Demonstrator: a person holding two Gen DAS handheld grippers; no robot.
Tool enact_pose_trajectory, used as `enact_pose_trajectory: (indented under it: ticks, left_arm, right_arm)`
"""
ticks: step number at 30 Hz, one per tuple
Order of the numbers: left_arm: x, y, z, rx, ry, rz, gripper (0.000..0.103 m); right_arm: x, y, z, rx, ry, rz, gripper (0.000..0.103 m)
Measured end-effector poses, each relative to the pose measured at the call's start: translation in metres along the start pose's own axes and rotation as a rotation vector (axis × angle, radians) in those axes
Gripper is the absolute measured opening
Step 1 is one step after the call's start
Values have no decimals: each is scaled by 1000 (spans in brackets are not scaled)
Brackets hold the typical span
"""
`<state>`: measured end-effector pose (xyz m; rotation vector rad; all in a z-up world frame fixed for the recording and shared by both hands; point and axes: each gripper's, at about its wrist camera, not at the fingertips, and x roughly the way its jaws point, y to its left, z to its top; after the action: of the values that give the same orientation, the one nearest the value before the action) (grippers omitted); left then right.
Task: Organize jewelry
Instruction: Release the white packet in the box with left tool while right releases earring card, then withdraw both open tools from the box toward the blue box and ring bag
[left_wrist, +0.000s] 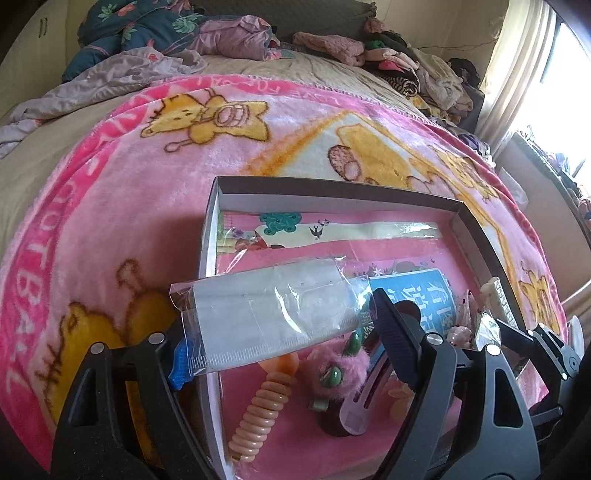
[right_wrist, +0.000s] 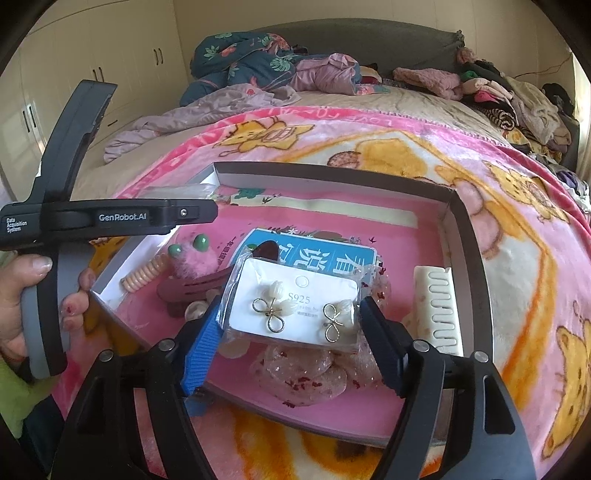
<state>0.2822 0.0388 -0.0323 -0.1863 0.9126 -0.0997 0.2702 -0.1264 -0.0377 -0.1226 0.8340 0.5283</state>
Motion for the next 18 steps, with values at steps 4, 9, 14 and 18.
enact_pose_trajectory:
  ticks: [4, 9, 14, 18]
  left_arm:
    - [0, -2, -1, 1, 3, -3, 77]
    - [-6, -5, -2, 1, 0, -2, 81]
    - [-21, -8, -4, 8, -16, 2, 82]
    - [-34, -11, -6, 9, -32, -1, 82]
  right_arm:
    - [-7, 0, -4, 5, -10, -3, 79]
    - [-21, -2, -6, 12, -29, -18, 84]
    - [-36, -4, -7, 18, -49, -30, 87]
    - [-49, -2, -8, 17, -66, -38, 88]
